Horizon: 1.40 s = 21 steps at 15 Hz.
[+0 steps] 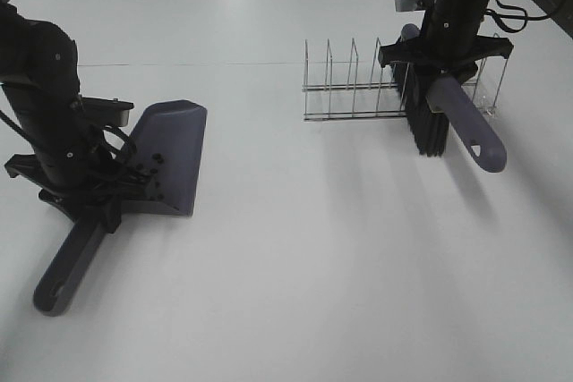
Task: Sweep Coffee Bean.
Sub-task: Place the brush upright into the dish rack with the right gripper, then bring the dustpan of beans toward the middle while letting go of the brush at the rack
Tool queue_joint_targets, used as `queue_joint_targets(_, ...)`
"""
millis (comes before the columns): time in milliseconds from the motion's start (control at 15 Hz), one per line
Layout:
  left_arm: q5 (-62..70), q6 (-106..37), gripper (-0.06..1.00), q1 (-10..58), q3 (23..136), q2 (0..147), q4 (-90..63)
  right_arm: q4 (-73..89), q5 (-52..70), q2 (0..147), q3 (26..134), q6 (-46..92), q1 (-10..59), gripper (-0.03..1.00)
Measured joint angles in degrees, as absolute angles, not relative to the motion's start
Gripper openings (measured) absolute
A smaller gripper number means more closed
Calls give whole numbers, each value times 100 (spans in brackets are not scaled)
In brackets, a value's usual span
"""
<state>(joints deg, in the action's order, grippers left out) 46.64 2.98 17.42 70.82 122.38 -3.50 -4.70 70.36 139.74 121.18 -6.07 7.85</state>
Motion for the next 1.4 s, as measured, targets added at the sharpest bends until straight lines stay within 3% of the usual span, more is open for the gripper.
queue_joint_targets(533, 4664, 286, 34, 1742, 7082, 12238, -350, -212, 7047, 14215, 12416, -728, 762, 33)
queue_joint_targets(867, 4664, 286, 34, 1742, 7082, 12238, -350, 0, 7024, 14227, 12559, -705, 773, 57)
queue_joint_targets(1400, 4664, 281, 34, 1742, 7082, 12238, -367, 0, 7013, 13654, 12725, -791, 773, 58)
